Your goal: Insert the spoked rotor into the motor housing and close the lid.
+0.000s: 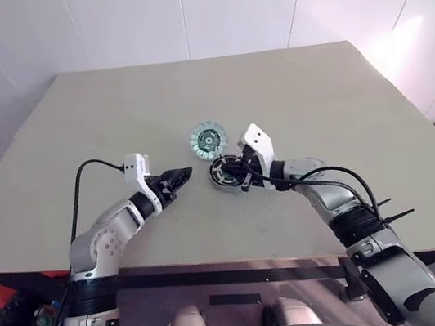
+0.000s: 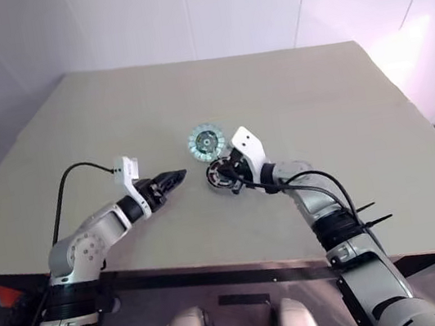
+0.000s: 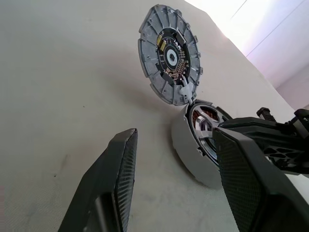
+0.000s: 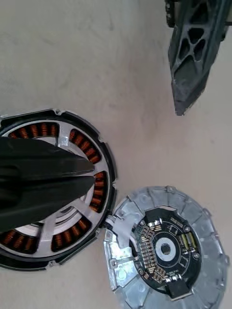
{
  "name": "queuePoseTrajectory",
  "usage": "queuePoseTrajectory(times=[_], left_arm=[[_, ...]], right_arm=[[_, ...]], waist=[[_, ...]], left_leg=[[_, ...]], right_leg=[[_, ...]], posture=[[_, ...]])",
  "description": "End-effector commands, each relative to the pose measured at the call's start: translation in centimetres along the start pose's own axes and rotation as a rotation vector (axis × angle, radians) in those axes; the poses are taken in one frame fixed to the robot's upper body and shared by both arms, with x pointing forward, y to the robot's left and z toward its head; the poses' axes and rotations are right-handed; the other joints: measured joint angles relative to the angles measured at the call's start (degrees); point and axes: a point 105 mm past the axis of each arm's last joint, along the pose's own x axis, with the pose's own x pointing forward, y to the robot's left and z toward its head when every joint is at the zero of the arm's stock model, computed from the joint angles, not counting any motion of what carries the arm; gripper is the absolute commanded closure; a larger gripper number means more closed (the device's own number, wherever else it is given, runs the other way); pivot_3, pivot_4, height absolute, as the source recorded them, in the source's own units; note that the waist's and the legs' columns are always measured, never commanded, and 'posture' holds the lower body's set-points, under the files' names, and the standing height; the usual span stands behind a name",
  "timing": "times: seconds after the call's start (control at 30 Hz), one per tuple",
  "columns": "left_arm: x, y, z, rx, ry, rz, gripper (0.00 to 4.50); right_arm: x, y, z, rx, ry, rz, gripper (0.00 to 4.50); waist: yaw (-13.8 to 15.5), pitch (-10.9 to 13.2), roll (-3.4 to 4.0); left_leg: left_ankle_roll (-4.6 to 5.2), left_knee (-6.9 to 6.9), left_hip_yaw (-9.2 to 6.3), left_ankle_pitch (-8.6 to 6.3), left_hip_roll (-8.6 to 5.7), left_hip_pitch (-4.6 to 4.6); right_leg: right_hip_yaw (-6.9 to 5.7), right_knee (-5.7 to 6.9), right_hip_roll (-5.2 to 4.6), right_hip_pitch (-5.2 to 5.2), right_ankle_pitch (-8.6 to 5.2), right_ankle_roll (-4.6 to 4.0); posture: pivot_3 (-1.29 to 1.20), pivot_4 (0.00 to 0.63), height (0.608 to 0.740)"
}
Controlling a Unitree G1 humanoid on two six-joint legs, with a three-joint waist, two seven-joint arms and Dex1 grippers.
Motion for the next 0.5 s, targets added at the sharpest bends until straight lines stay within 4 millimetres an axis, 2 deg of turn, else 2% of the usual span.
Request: queuePoseTrajectory(times=[0.03,0.13,0.33,0.43,0.5], left_arm=[[-0.2,0.0,1.1,0.026,-0.043,0.003,1.87],[-0.2,0.1,1.2,0.026,-0.044,0.005,1.87],[0.0,-0.1,1.0,0.02,-0.043,-0.004,1.87],[0.0,-0.1,0.9,0.02,-0.042,-0.007,1.87],[0.0,-0.1,0.9,0.019,-0.042,-0.008,1.87]], right_arm=[[0.1,0.2,-1.2,0.009,0.052,-0.002,4.5],[-0.1,-0.1,-0.3,-0.007,0.022,0.0,4.5],[-0.6,-0.5,3.2,-0.052,-0.082,0.012,4.5],[-1.2,-1.5,4.4,-0.051,-0.115,-0.024,4.5],[-1.7,-2.4,4.5,-0.065,-0.105,-0.059,4.5]], waist=[[-0.1,0.0,0.0],[-0.1,0.0,0.0],[-0.2,0.0,0.01],[-0.4,0.0,0.01],[-0.5,0.0,0.01]], left_leg=[[0.0,0.0,0.0,0.0,0.0,0.03],[0.01,0.0,-0.01,-0.01,0.0,0.05],[-0.02,0.0,-0.01,0.01,0.0,-0.07],[-0.03,-0.01,-0.01,0.02,0.0,-0.14],[-0.02,-0.01,-0.01,0.02,0.0,-0.16]], right_leg=[[0.0,0.0,0.0,0.03,0.0,0.0],[0.0,0.01,0.0,0.04,0.0,0.0],[0.0,0.0,0.0,-0.05,0.0,0.0],[0.0,0.0,0.0,-0.11,0.01,-0.01],[0.0,0.0,0.0,-0.13,0.01,-0.01]], posture=[[0.0,0.0,0.74],[0.0,0.0,0.74],[0.0,0.0,0.74],[0.0,0.0,0.74],[0.0,0.0,0.74]])
